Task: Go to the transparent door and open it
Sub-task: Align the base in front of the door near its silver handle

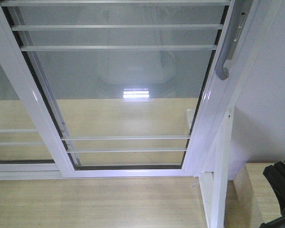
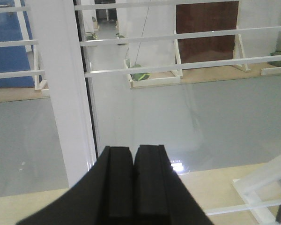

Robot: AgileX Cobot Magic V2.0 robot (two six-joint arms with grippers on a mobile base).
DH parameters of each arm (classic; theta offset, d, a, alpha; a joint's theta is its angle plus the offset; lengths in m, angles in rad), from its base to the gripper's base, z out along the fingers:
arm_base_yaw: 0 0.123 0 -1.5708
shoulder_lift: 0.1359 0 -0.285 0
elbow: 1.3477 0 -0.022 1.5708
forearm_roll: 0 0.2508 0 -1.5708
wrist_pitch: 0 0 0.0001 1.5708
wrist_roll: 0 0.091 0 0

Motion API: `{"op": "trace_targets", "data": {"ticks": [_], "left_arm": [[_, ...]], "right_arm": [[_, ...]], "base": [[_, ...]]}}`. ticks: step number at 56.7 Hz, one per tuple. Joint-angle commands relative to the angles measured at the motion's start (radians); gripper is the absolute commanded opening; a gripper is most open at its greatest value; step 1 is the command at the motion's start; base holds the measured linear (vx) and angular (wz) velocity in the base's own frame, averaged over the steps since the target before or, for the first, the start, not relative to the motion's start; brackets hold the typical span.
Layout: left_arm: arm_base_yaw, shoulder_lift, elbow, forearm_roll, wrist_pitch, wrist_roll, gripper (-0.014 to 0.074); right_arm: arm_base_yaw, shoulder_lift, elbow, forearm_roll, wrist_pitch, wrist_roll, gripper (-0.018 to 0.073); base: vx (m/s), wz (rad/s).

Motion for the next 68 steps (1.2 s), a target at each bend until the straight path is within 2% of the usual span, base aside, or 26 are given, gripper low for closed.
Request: {"op": "trace_targets", "data": {"ticks": [1, 68], "left_arm": [[-0.003, 0.024, -0.030, -0.004, -0.067, -0.004, 0.0003], [-0.003, 0.025, -0.030, -0.004, -0.067, -0.004, 0.0003]], "right_arm": [[0.002, 0.023, -0.002, 0.001, -0.079, -0.008, -0.0006], [0.002, 0.026, -0.001, 0.000, -0.083, -0.008, -0.0006]], "base": [[0.00, -0.01], [0.00, 0.00]]}}
